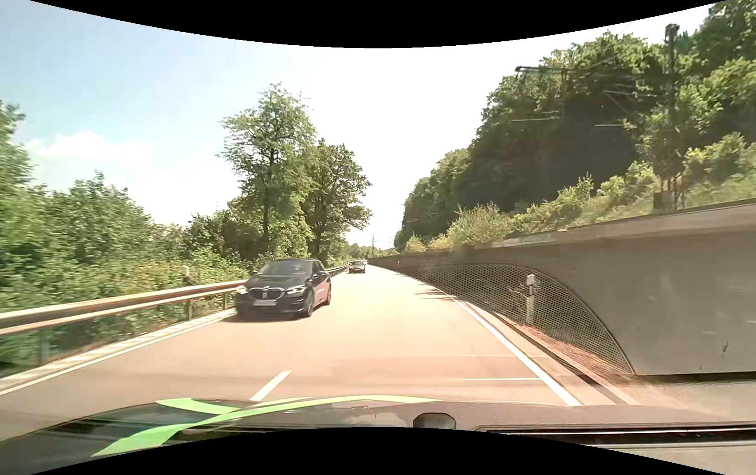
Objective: Follow the waypoints while adhering to traffic rules and regulations
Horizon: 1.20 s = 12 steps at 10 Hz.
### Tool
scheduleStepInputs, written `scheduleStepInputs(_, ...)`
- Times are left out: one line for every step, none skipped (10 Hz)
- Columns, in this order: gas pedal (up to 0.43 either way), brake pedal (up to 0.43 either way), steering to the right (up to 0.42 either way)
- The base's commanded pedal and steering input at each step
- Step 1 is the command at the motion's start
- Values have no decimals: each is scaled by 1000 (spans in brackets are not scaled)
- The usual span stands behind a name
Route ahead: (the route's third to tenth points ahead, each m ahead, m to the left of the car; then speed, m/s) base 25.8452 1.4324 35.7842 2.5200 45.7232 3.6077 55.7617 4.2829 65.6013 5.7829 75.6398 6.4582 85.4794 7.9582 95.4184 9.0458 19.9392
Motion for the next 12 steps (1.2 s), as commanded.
scheduleStepInputs(260,0,-11)
scheduleStepInputs(260,0,-10)
scheduleStepInputs(268,0,-9)
scheduleStepInputs(268,0,-9)
scheduleStepInputs(268,0,-11)
scheduleStepInputs(268,0,-12)
scheduleStepInputs(268,0,-12)
scheduleStepInputs(268,0,-12)
scheduleStepInputs(268,0,-12)
scheduleStepInputs(268,0,-12)
scheduleStepInputs(268,0,-12)
scheduleStepInputs(248,0,-12)
